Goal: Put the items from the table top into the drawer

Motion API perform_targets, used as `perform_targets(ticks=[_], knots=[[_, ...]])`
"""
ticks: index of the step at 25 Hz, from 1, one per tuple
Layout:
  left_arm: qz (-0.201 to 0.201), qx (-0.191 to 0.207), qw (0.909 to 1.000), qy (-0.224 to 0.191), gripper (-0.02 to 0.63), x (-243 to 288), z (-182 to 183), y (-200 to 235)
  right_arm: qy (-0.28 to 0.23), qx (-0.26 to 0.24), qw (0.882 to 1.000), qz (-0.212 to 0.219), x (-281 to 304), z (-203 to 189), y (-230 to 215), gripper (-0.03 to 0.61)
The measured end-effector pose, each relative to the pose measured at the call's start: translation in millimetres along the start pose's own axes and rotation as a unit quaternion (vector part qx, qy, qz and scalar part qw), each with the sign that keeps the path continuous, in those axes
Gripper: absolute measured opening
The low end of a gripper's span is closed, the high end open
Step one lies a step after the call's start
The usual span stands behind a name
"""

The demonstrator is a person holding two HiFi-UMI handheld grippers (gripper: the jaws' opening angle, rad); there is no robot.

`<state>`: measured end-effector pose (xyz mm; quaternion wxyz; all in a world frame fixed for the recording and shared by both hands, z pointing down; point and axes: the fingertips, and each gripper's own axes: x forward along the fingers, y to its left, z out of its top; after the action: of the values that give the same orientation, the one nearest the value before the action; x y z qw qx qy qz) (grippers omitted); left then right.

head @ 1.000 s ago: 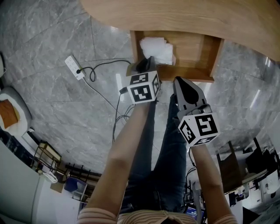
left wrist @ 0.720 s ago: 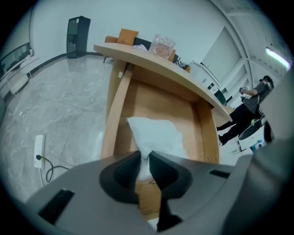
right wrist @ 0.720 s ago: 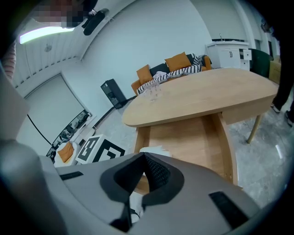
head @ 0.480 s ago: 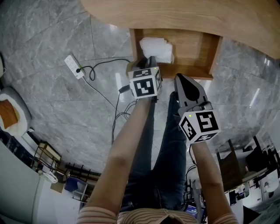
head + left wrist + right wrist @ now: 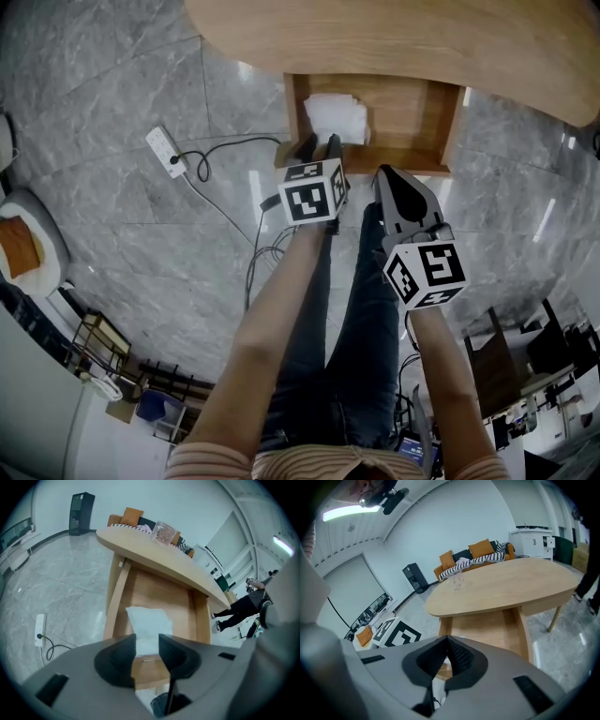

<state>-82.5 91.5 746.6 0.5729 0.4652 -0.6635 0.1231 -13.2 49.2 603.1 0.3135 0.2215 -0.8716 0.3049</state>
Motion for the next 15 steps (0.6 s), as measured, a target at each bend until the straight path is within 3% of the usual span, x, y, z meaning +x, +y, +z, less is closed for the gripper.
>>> perform_targets(ticks=[5, 15], knots=[[-0.015, 0.012, 0.9995, -0.025, 0.127, -30, 15, -14, -0.020, -0.007, 1.000, -0.003, -13, 17, 7, 0.009], [-0.050, 0.073, 0.9932, -0.075, 0.126, -111, 53, -42, -0.053, -0.023, 0.998, -0.003, -54, 57, 26, 0.009]])
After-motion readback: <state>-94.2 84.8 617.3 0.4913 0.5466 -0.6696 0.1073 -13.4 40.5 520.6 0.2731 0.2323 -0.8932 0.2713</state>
